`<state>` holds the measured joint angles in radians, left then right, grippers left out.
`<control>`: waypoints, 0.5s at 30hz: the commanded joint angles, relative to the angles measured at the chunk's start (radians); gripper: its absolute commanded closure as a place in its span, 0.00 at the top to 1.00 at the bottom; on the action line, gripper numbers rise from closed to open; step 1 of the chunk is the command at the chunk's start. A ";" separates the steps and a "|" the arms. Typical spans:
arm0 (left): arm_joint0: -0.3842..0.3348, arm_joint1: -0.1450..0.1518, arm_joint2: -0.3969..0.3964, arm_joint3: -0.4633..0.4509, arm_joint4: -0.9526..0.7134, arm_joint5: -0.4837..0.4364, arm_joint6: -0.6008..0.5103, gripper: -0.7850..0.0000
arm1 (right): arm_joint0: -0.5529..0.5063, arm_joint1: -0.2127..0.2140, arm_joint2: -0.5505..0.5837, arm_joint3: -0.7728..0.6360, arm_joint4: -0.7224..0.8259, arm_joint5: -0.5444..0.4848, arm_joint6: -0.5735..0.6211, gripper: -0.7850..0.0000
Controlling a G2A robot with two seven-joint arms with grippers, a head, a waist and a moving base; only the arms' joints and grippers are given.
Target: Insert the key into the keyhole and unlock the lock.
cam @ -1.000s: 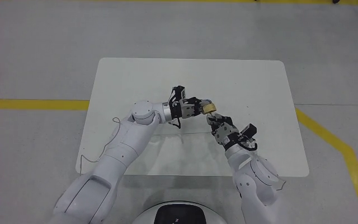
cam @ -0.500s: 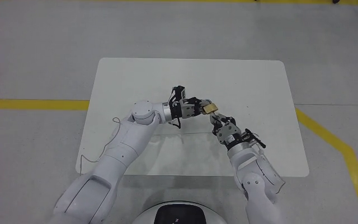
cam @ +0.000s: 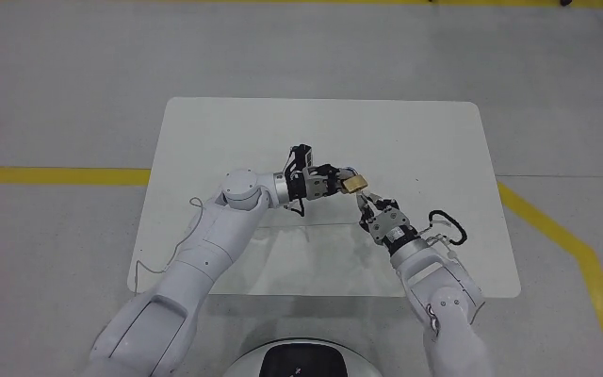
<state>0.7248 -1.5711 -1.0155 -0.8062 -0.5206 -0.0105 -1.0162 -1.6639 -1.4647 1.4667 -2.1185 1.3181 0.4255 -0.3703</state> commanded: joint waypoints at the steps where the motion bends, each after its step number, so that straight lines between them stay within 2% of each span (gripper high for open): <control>1: 0.000 0.000 0.000 0.000 0.000 0.000 0.000 0.00 | -0.002 0.000 0.005 0.001 0.033 -0.004 -0.002 0.00; 10: 0.000 0.000 0.000 0.000 0.000 0.000 0.000 0.00 | 0.005 0.004 0.045 0.029 0.280 0.050 -0.027 0.00; 15: 0.000 0.000 0.000 0.000 0.000 0.000 0.000 0.00 | 0.007 0.009 0.060 0.026 0.310 0.051 -0.038 0.00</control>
<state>0.7248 -1.5711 -1.0155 -0.8062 -0.5206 -0.0105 -1.0162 -1.6562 -1.4566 1.5257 -2.0910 1.6257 0.4773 -0.4084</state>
